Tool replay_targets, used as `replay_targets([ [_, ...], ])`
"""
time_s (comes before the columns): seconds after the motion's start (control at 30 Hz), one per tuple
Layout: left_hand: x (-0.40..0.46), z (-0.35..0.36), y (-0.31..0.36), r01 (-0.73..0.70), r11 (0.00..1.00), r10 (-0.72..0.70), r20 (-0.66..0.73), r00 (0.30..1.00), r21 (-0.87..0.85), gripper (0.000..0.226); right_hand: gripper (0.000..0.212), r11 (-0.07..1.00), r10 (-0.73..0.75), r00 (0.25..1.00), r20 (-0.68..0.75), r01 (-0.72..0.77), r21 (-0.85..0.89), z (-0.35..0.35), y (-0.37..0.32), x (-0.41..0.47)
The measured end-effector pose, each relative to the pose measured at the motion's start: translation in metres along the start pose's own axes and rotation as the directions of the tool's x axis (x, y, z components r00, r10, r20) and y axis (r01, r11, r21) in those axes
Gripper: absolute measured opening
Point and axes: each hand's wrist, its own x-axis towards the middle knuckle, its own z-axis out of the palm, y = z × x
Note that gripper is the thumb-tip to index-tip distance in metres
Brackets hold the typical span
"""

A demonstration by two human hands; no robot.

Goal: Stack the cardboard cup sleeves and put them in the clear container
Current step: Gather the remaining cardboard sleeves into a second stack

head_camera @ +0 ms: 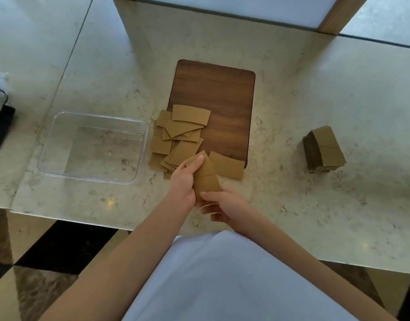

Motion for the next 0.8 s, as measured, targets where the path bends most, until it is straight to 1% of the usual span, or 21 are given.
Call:
replay_targets([
  [0.03, -0.002, 0.002, -0.001, 0.026, 0.999, -0.025, 0.072, 0.997, -0.020, 0.024, 0.012, 1.000, 0.014, 1.000, -0.003, -0.014, 0.021, 0.003, 0.001, 0.000],
  [0.07, -0.005, 0.003, -0.002, 0.058, 0.997, -0.048, 0.165, 0.985, -0.052, 0.025, 0.016, 0.999, 0.028, 1.000, -0.001, -0.028, 0.030, 0.004, -0.001, 0.001],
  [0.1, -0.007, 0.001, -0.002, 0.090, 0.993, -0.069, 0.251, 0.965, -0.074, 0.028, 0.025, 0.999, 0.039, 0.999, 0.016, -0.039, -0.004, 0.002, -0.004, 0.002],
  [0.13, -0.008, 0.000, -0.001, 0.112, 0.991, -0.083, 0.317, 0.945, -0.076, 0.028, 0.038, 0.995, 0.049, 0.998, 0.044, -0.045, -0.091, -0.001, -0.008, 0.002],
  [0.17, -0.008, -0.002, 0.000, 0.121, 0.991, -0.092, 0.353, 0.931, -0.063, 0.027, 0.051, 0.978, 0.057, 0.996, 0.066, -0.043, -0.204, -0.006, -0.013, 0.003],
  [0.2, -0.009, -0.004, 0.001, 0.122, 0.992, -0.098, 0.360, 0.928, -0.045, 0.024, 0.063, 0.952, 0.055, 0.996, 0.066, -0.032, -0.304, -0.013, -0.017, 0.004],
  [0.23, -0.008, -0.005, 0.002, 0.124, 0.992, -0.104, 0.353, 0.930, -0.035, 0.023, 0.071, 0.928, 0.025, 0.999, 0.027, -0.013, -0.373, -0.021, -0.021, 0.006],
  [0.27, -0.008, -0.006, 0.004, 0.137, 0.989, -0.111, 0.354, 0.929, -0.051, 0.026, 0.072, 0.919, -0.051, 0.997, -0.057, 0.025, -0.393, -0.030, -0.025, 0.009],
  [0.3, -0.007, -0.008, 0.006, 0.163, 0.983, -0.120, 0.365, 0.923, -0.089, 0.032, 0.064, 0.922, -0.166, 0.970, -0.180, 0.088, -0.376, -0.038, -0.029, 0.014],
  [0.33, -0.005, -0.011, 0.008, 0.192, 0.972, -0.130, 0.377, 0.917, -0.132, 0.039, 0.049, 0.915, -0.294, 0.901, -0.320, 0.168, -0.365, -0.046, -0.032, 0.020],
  [0.37, -0.003, -0.014, 0.009, 0.211, 0.965, -0.137, 0.386, 0.912, -0.158, 0.044, 0.033, 0.883, -0.414, 0.804, -0.427, 0.239, -0.405, -0.053, -0.034, 0.027],
  [0.4, -0.002, -0.018, 0.010, 0.224, 0.959, -0.143, 0.388, 0.910, -0.172, 0.044, 0.022, 0.823, -0.503, 0.738, -0.450, 0.250, -0.509, -0.057, -0.036, 0.036],
  [0.43, -0.001, -0.021, 0.010, 0.236, 0.957, -0.154, 0.390, 0.908, -0.171, 0.042, 0.027, 0.739, -0.553, 0.731, -0.400, 0.210, -0.640, -0.059, -0.038, 0.044],
  [0.47, -0.001, -0.023, 0.009, 0.250, 0.955, -0.171, 0.392, 0.904, -0.161, 0.038, 0.040, 0.638, -0.554, 0.770, -0.316, 0.149, -0.756, -0.058, -0.038, 0.053],
  [0.5, -0.001, -0.025, 0.007, 0.264, 0.953, -0.190, 0.388, 0.902, -0.147, 0.034, 0.052, 0.541, -0.516, 0.818, -0.255, 0.081, -0.837, -0.057, -0.037, 0.062],
  [0.53, -0.002, -0.027, 0.005, 0.278, 0.951, -0.209, 0.382, 0.900, -0.134, 0.030, 0.058, 0.464, -0.480, 0.847, -0.229, 0.024, -0.886, -0.055, -0.036, 0.068],
  [0.6, -0.004, -0.030, 0.002, 0.306, 0.944, -0.241, 0.380, 0.893, -0.121, 0.032, 0.057, 0.371, -0.459, 0.857, -0.232, -0.052, -0.927, -0.050, -0.027, 0.076],
  [0.63, -0.004, -0.032, 0.000, 0.318, 0.941, -0.255, 0.377, 0.890, -0.116, 0.035, 0.053, 0.348, -0.468, 0.849, -0.246, -0.079, -0.934, -0.049, -0.021, 0.077],
  [0.7, -0.003, -0.036, -0.003, 0.310, 0.946, -0.262, 0.353, 0.898, -0.088, 0.038, 0.044, 0.331, -0.529, 0.804, -0.270, -0.096, -0.939, -0.046, -0.011, 0.078],
  [0.73, -0.002, -0.039, -0.003, 0.297, 0.953, -0.260, 0.330, 0.907, -0.064, 0.038, 0.043, 0.342, -0.566, 0.776, -0.277, -0.085, -0.936, -0.046, -0.007, 0.077],
  [0.8, 0.000, -0.044, -0.004, 0.277, 0.960, -0.257, 0.284, 0.924, -0.030, 0.038, 0.054, 0.379, -0.600, 0.746, -0.290, -0.054, -0.924, -0.047, -0.003, 0.077],
])
